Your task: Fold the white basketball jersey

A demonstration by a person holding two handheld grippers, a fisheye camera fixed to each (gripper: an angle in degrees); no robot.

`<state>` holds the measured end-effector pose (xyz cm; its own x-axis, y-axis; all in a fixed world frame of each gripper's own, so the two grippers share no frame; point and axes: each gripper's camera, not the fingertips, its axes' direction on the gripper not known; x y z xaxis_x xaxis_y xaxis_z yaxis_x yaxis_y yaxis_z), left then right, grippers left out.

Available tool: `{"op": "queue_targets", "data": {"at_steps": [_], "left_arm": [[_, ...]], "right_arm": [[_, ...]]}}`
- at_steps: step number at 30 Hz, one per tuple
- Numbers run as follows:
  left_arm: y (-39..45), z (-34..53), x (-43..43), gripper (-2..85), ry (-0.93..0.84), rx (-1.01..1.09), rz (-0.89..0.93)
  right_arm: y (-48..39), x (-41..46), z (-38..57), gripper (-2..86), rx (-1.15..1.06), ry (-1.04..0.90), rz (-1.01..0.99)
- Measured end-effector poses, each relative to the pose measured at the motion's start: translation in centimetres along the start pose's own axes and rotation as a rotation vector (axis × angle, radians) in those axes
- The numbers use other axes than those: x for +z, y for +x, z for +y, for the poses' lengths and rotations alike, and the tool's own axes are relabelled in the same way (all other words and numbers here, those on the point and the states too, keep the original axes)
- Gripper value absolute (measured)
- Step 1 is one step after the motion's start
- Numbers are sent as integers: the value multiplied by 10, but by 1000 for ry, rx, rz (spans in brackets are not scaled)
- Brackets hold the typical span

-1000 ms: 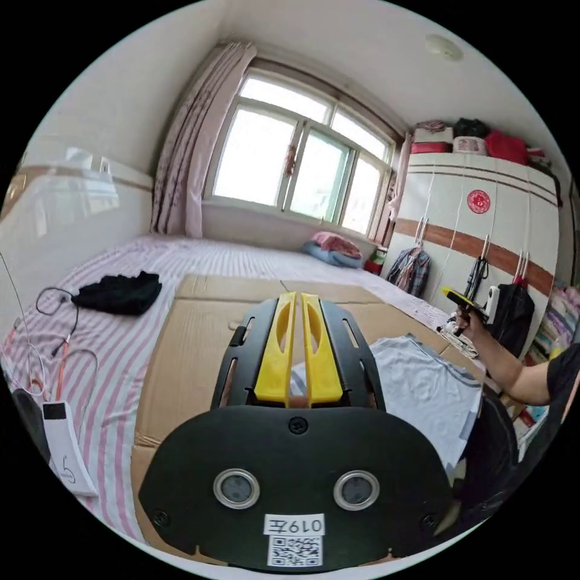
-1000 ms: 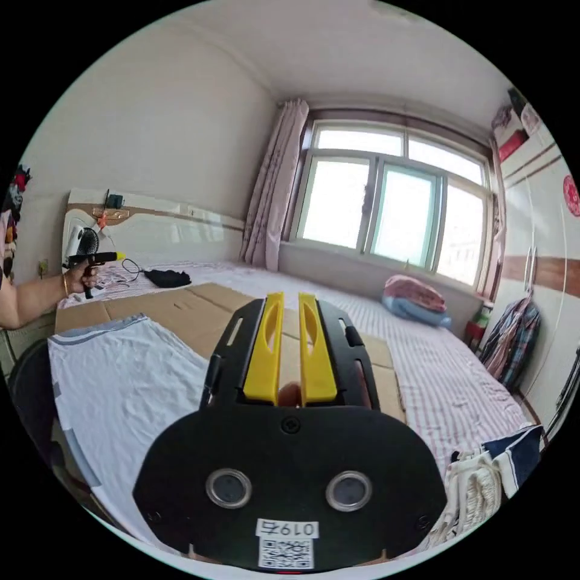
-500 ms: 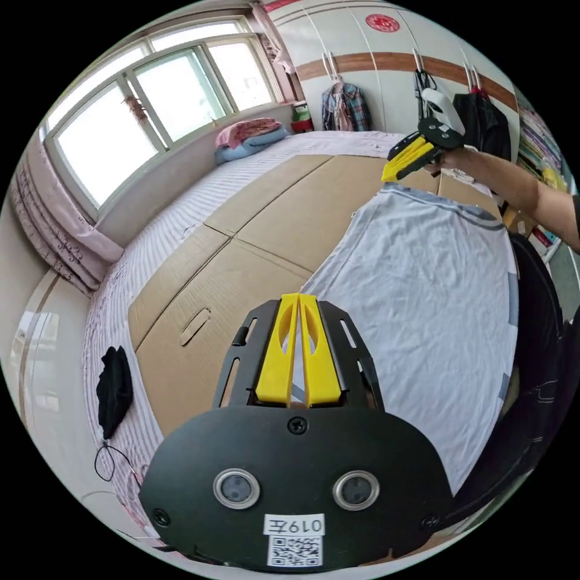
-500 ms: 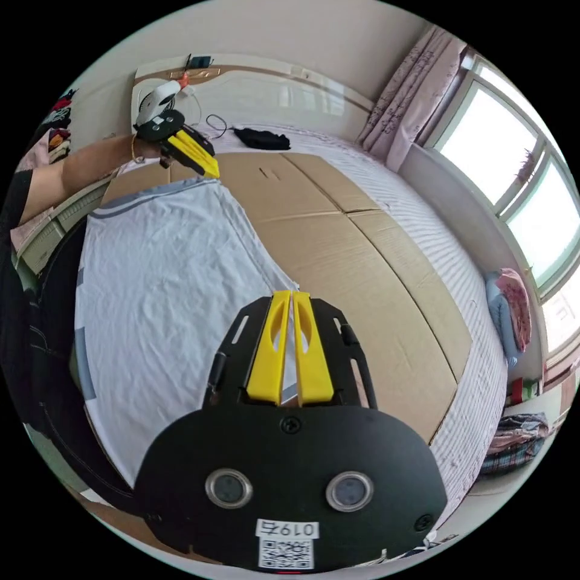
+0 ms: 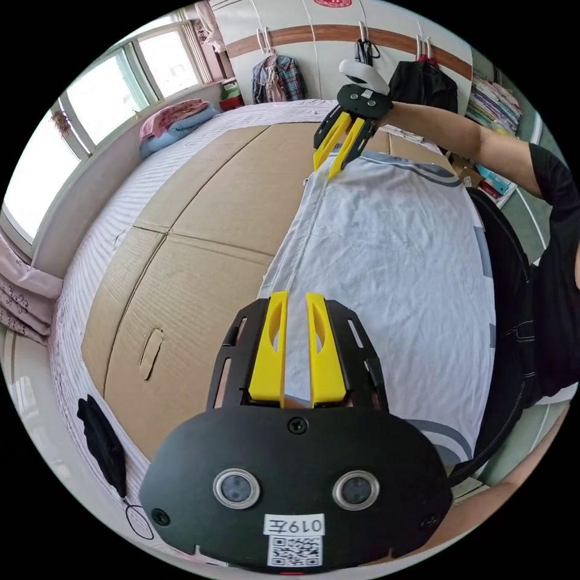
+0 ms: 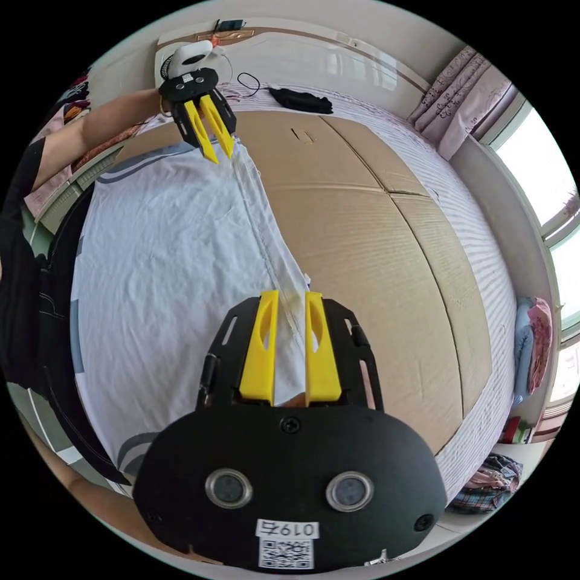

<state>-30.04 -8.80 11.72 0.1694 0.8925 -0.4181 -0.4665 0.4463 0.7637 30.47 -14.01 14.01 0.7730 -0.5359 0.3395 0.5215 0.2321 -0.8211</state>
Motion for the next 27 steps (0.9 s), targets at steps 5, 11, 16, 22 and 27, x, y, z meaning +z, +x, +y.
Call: {"op": "queue_targets", "data": {"at_steps": [5, 11, 16, 22, 27], "left_arm": [[-10, -15, 6, 10, -35, 18, 5], [-16, -27, 17, 16, -83, 30, 3], [-24, -34, 10, 37, -32, 2, -26], [-31, -45, 17, 55, -79, 0, -55], [-33, -51, 21, 33, -95, 12, -38]], "right_arm": [[10, 0, -9, 51, -17, -13, -72], [17, -14, -7, 4, -10, 30, -84], [20, -20, -7, -5, -8, 34, -82], [23, -25, -9, -7, -1, 41, -79], [22, -30, -9, -8, 0, 49, -80]]}}
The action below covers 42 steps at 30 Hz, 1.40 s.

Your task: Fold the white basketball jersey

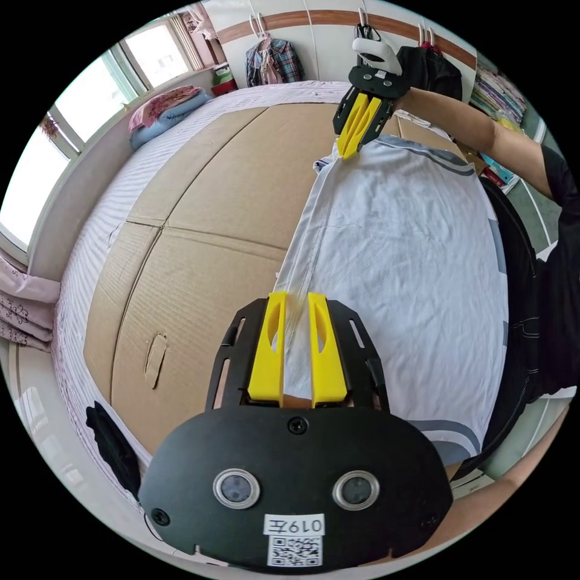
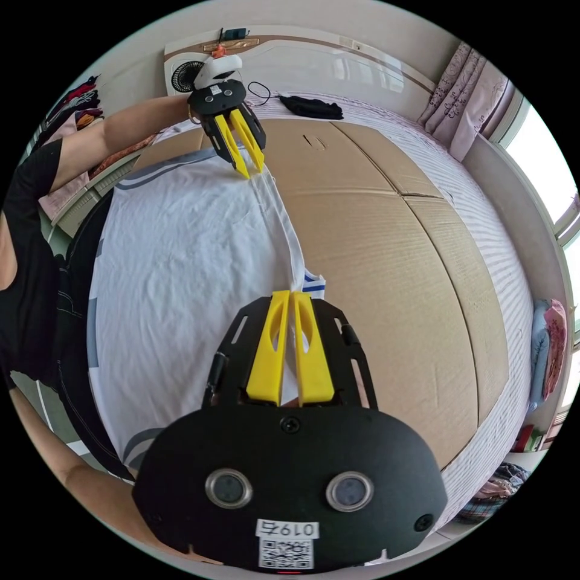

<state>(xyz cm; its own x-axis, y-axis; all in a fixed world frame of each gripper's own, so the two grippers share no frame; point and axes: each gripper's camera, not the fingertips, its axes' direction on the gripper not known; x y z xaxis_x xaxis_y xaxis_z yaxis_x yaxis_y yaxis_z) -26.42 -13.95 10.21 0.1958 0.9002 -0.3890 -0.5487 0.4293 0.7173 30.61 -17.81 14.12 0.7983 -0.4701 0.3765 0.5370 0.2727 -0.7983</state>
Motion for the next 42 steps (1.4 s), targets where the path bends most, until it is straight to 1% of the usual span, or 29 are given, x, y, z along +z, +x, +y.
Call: {"op": "queue_targets", "data": {"at_steps": [6, 19, 27, 31, 38, 42], "left_arm": [[-4, -3, -2, 15, 6, -10, -3], [-7, -1, -20, 8, 39, -15, -29], [-20, -5, -10, 9, -27, -44, -28], [-22, -3, -5, 9, -32, -61, -18], [-24, 4, -14, 11, -5, -64, -32], [-25, 7, -8, 22, -40, -61, -19]], "right_arm": [[-2, -7, 0, -9, 7, 17, 4], [1, -28, -4, -9, 33, 25, 19], [8, -26, -16, -9, 67, -29, 55], [6, -22, -20, -9, 69, -62, 65], [11, -35, -19, -9, 89, -42, 52], [12, -36, -20, -6, 105, -52, 47]]}}
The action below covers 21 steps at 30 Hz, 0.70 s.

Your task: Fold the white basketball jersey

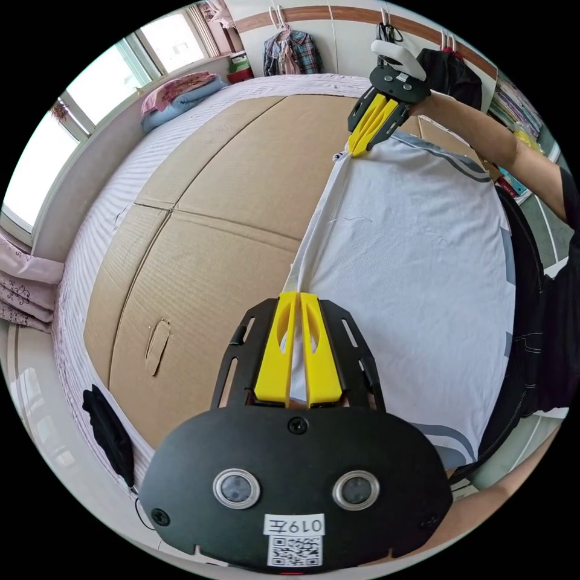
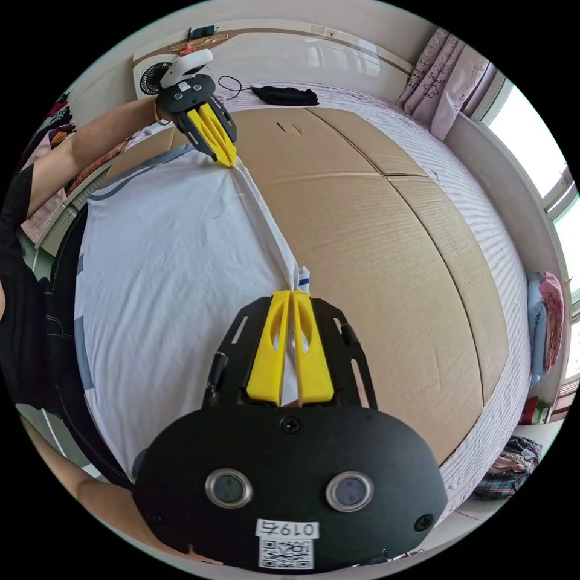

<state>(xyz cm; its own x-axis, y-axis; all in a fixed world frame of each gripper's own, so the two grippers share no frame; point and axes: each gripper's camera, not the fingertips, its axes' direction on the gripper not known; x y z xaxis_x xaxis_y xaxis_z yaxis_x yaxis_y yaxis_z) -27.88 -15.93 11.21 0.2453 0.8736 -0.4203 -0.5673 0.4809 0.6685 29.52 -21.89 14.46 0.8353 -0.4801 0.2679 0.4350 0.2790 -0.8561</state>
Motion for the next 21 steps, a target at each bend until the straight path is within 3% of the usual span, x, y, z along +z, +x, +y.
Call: {"op": "queue_targets", "data": {"at_steps": [11, 21], "left_arm": [[-22, 52, -33, 45, 60, -86, -12], [-36, 64, -14, 21, -18, -109, 37]], "right_arm": [[35, -51, 37, 54, 99, 152, -64], [52, -48, 51, 30, 115, 10, -109]]}}
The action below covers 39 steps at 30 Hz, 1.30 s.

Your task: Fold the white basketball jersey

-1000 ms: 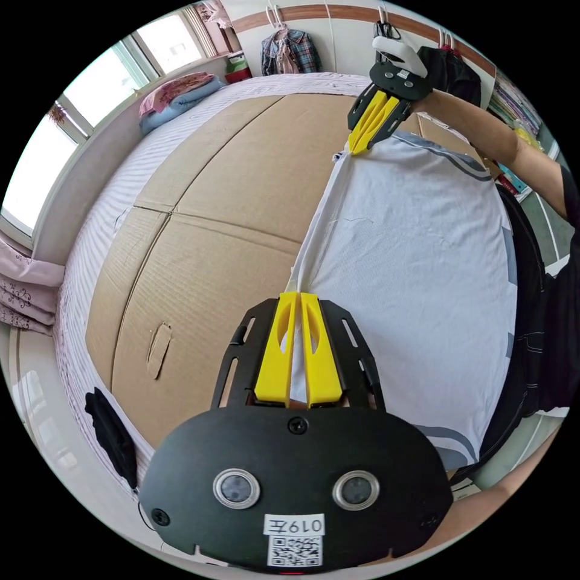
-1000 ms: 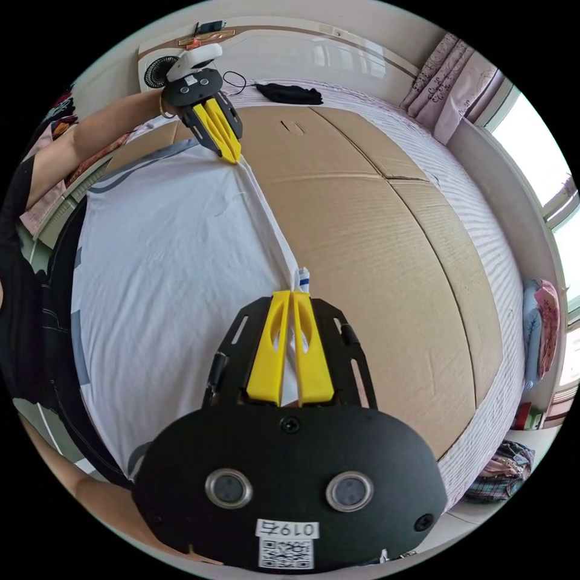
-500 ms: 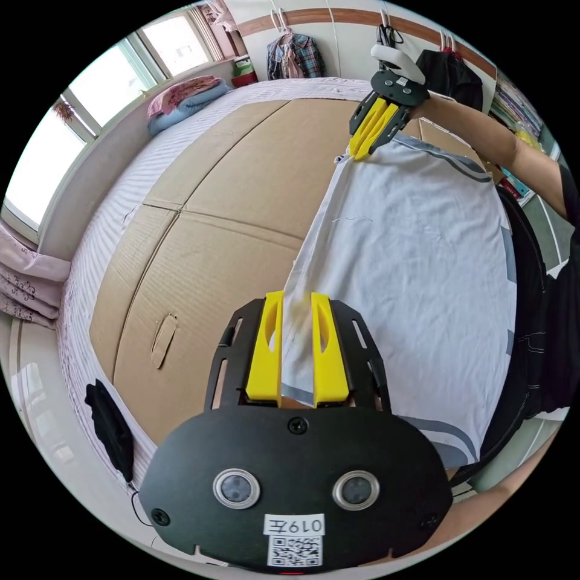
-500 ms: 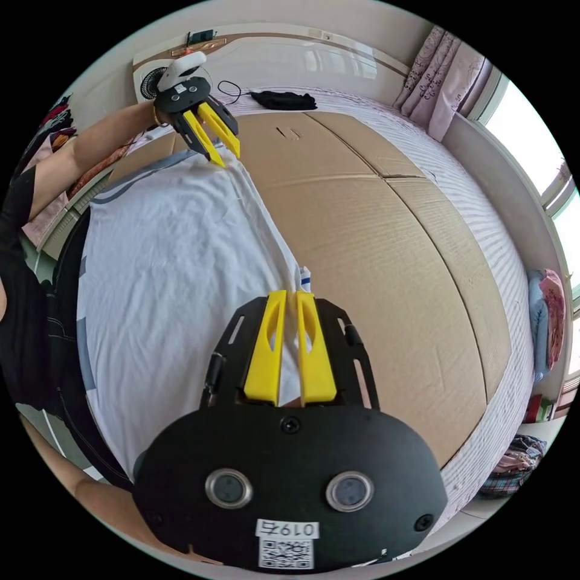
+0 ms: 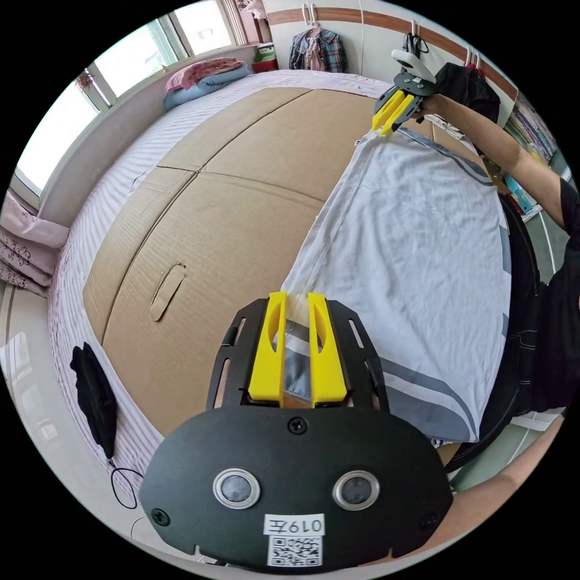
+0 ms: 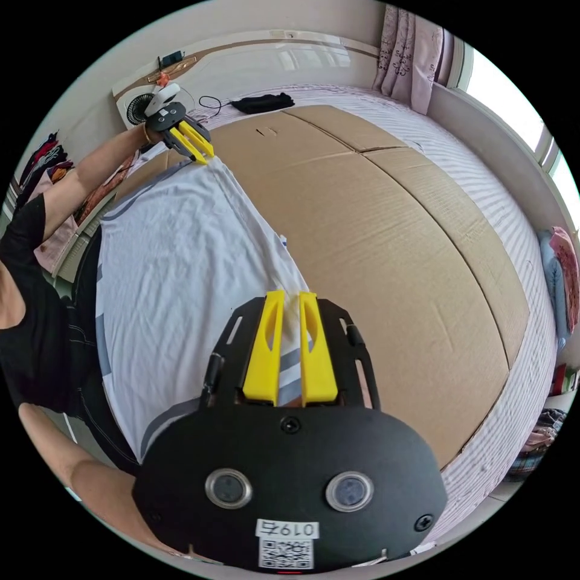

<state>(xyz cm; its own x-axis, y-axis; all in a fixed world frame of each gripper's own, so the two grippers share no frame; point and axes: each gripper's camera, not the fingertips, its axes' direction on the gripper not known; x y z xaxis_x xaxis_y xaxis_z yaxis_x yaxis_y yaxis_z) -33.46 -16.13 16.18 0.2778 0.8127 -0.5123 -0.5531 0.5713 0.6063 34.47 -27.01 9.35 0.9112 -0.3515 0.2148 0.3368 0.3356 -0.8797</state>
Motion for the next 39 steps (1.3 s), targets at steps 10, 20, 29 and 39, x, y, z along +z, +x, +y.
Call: {"op": "queue_targets", "data": {"at_steps": [10, 20, 29, 39], "left_arm": [[-6, 9, -6, 17, 16, -20, -29], [-18, 13, -2, 14, 0, -24, -13], [-26, 21, -5, 15, 7, -36, -9], [-37, 28, -12, 14, 27, -48, -16]], "right_arm": [[1, -26, 8, -8, 4, 29, 41], [18, -36, 26, 54, 42, -5, 55], [14, -37, 36, -5, 34, -15, 66], [17, -46, 48, -9, 80, 10, 106]]}}
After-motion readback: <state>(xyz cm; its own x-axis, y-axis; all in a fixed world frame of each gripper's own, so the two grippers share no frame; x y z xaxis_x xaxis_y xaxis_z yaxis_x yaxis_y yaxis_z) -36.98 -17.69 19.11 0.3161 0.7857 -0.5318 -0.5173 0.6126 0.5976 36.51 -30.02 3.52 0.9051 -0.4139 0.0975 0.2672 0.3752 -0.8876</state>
